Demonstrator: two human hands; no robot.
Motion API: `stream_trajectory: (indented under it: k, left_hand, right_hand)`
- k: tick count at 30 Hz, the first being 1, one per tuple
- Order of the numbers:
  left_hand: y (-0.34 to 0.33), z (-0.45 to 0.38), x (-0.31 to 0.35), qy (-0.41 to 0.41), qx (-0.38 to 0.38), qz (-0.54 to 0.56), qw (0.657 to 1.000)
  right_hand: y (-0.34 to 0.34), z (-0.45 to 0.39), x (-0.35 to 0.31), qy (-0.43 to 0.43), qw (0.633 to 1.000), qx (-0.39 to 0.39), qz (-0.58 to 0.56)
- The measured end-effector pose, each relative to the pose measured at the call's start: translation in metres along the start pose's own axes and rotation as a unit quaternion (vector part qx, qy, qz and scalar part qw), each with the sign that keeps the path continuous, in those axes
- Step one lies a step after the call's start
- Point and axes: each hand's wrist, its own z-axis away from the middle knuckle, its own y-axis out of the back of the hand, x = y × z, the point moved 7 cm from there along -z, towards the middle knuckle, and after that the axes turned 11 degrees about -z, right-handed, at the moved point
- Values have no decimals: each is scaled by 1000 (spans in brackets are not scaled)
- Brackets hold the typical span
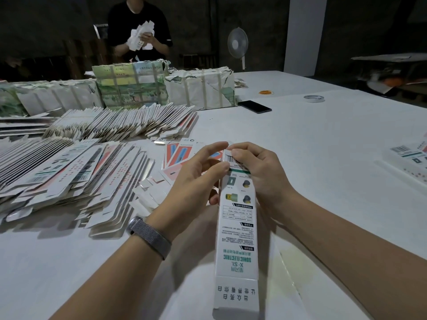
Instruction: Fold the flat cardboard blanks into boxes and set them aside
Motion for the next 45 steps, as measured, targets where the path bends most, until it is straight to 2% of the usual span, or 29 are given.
stream_trajectory:
  k: [5,18,24,28,32,37,40,45]
  left_hand:
    - [-5,0,1,1,-23,7,1000]
    - [-9,-1,-2,6,-57,13,998]
    - [-8,-1,-3,6,-65,10,998]
    - [-7,-1,-2,4,-55,25,998]
    - [-8,-1,-3,2,-64,-2,998]
    - [-4,-2,0,-3,-49,-9,999]
    - [1,-2,3,-21,-32,-4,999]
    - [12,-5,9,-39,16,28,999]
  right_hand:
    - [3,-1,-5,17,1000,11,14]
    - [10,-9,-2,-6,999,34,-17]
    - [10,-10,-1,-12,1000,22,-7]
    - [10,-12,1,-49,999,-4,-21]
    - [11,-12,4,-60,998,-13,-27]
    - [8,-9,4,-34,999,-11,-22]
    - [4,-7,4,-8,1000,-9,20]
    - [-4,-4,7,5,999,-48,13]
